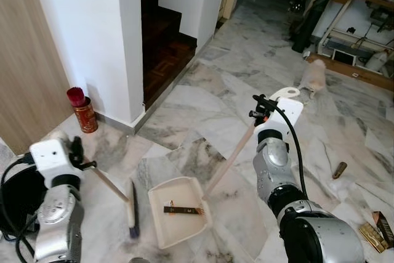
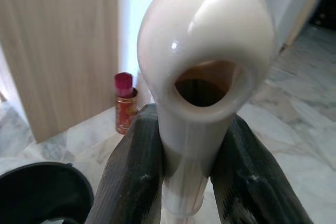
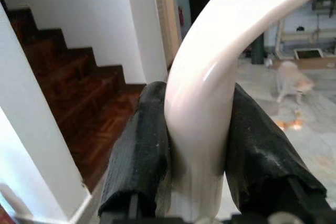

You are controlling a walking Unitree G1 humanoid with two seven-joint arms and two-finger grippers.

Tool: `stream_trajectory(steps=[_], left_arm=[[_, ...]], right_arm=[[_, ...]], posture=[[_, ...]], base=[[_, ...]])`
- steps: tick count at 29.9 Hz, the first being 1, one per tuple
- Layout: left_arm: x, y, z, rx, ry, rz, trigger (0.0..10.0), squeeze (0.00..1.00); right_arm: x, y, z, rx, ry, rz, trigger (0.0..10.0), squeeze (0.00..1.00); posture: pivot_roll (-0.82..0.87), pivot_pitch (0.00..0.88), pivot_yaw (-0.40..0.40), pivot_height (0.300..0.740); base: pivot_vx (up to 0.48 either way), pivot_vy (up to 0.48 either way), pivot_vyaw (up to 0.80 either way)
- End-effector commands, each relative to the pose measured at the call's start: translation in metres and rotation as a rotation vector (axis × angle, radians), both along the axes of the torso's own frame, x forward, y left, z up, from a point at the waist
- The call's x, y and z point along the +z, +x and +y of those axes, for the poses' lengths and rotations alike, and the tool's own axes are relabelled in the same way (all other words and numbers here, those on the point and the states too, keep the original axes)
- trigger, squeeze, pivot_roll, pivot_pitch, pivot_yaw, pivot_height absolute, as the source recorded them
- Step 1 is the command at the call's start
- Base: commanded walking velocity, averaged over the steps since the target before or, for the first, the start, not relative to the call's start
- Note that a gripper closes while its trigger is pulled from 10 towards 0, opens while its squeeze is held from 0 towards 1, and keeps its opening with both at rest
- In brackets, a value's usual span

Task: Sweep floor

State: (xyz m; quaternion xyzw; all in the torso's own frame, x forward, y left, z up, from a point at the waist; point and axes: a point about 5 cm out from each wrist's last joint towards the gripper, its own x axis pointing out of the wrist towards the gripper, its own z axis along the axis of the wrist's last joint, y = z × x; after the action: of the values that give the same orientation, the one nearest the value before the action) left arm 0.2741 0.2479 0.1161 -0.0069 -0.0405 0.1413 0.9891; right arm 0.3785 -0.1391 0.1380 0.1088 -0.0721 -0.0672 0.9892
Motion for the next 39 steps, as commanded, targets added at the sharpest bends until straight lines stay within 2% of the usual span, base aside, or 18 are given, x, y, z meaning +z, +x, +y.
stream_trajectory(steps=[1, 6, 7, 11, 14, 17, 19, 22, 24, 30, 33, 36, 39], left_arm=[[0.018, 0.004, -0.005, -0.026, 0.031, -0.084, 10.0, 0.00], [0.022, 0.006, -0.004, -0.031, 0.036, -0.098, 10.0, 0.00], [0.023, 0.005, -0.001, -0.029, 0.041, -0.103, 10.0, 0.00], [0.015, 0.003, -0.001, -0.020, 0.042, -0.070, 10.0, 0.00], [0.015, 0.007, -0.006, -0.055, 0.066, -0.061, 10.0, 0.00], [0.019, 0.014, -0.008, -0.088, 0.085, -0.063, 10.0, 0.00], [0.023, 0.022, -0.010, -0.116, 0.101, -0.066, 10.0, 0.00], [0.024, 0.027, -0.013, -0.136, 0.096, -0.065, 10.0, 0.00], [0.029, 0.034, -0.021, -0.193, 0.101, -0.074, 10.0, 0.00], [0.033, 0.050, -0.031, -0.263, 0.092, -0.075, 10.0, 0.00], [0.034, 0.062, -0.046, -0.329, 0.088, -0.072, 10.0, 0.00], [0.035, 0.064, -0.049, -0.342, 0.086, -0.073, 10.0, 0.00], [0.033, 0.070, -0.060, -0.397, 0.075, -0.067, 10.0, 0.00]], right_arm=[[0.017, 0.004, -0.010, -0.034, -0.001, -0.066, 10.0, 0.00], [0.006, 0.000, -0.010, -0.050, 0.017, -0.035, 10.0, 0.00], [-0.001, -0.003, -0.006, -0.059, 0.039, -0.014, 10.0, 0.00], [-0.010, -0.007, -0.001, -0.050, 0.061, 0.007, 10.0, 0.00], [-0.011, -0.008, -0.004, -0.059, 0.045, 0.008, 10.0, 0.00], [-0.013, -0.010, -0.015, -0.105, 0.037, 0.013, 10.0, 0.00], [-0.016, -0.014, -0.029, -0.150, 0.024, 0.014, 10.0, 0.00], [-0.025, -0.019, -0.037, -0.178, 0.013, 0.037, 10.0, 0.00], [-0.032, -0.025, -0.043, -0.194, -0.003, 0.047, 10.0, 0.00], [-0.031, -0.030, -0.045, -0.211, -0.042, 0.019, 10.0, 0.00], [-0.026, -0.031, -0.051, -0.242, -0.043, -0.009, 10.0, 0.00], [-0.024, -0.031, -0.052, -0.252, -0.041, -0.014, 10.0, 0.00], [-0.021, -0.035, -0.061, -0.302, -0.048, -0.037, 10.0, 0.00]], posture=[[0.41, 0.000, -0.134, 0.740], [0.42, 0.000, -0.136, 0.740], [0.41, 0.000, -0.141, 0.740], [0.38, 0.000, -0.126, 0.740], [0.36, 0.000, -0.107, 0.740], [0.32, 0.000, -0.081, 0.740], [0.31, 0.000, -0.070, 0.740], [0.31, 0.000, -0.060, 0.740], [0.28, 0.000, -0.040, 0.740], [0.22, 0.000, -0.005, 0.740], [0.18, 0.000, 0.017, 0.740], [0.16, 0.000, 0.033, 0.740], [0.09, 0.000, 0.063, 0.740]], base=[[0.000, 0.000, 0.00], [0.000, 0.000, 0.00], [0.000, 0.000, 0.00], [0.000, 0.000, 0.00], [0.000, 0.000, 0.00], [0.000, 0.000, 0.00], [0.000, 0.000, 0.00], [0.000, 0.000, 0.00], [0.000, 0.000, 0.00], [0.000, 0.000, 0.00], [0.000, 0.000, 0.00], [0.000, 0.000, 0.00], [0.000, 0.000, 0.00]])
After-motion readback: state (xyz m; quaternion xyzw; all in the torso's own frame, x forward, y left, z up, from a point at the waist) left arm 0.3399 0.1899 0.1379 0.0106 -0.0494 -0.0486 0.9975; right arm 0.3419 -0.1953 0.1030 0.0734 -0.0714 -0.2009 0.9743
